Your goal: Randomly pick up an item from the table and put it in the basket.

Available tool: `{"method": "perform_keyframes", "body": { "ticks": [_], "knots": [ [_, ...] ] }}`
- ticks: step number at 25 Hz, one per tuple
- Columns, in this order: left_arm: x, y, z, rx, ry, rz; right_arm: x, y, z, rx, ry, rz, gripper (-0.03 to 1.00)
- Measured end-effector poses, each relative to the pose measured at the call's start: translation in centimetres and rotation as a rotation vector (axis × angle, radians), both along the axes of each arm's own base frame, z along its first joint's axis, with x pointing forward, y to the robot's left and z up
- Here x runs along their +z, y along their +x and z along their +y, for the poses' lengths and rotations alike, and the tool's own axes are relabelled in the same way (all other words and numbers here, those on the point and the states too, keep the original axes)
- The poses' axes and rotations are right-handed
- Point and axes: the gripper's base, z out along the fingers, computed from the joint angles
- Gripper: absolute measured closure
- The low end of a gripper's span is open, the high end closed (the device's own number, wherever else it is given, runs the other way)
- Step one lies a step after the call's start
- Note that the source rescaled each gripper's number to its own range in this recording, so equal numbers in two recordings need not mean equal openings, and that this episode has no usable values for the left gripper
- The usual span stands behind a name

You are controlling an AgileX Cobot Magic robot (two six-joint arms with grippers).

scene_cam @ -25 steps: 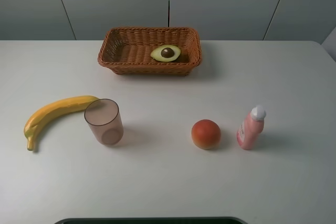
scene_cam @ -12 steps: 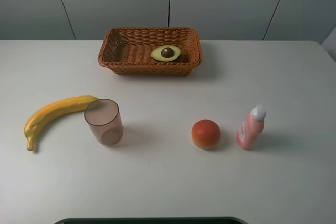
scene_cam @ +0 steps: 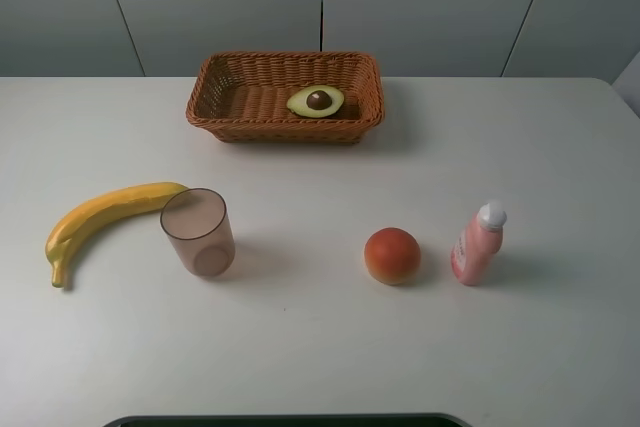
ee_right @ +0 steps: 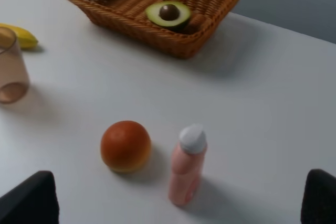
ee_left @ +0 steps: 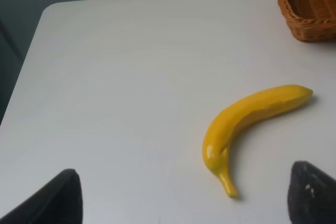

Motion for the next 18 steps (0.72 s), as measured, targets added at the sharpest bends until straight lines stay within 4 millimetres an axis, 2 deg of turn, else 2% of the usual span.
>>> {"method": "perform_keyframes", "body": {
  "ticks": [10, 14, 18],
  "knots": [
    [0.00, 0.00, 0.00, 0.000, 0.000, 0.000, 0.00, -0.07, 0.55, -0.464, -0.004, -0.001, -0.03],
    [0.00, 0.00, 0.00, 0.000, 0.000, 0.000, 0.00, -0.05, 0.62, -0.507, -0.004, -0.001, -0.03],
    [0.00, 0.00, 0.00, 0.000, 0.000, 0.000, 0.01, -0.01, 0.93, -0.467, -0.004, -0.002, -0.03]
  ]
}}
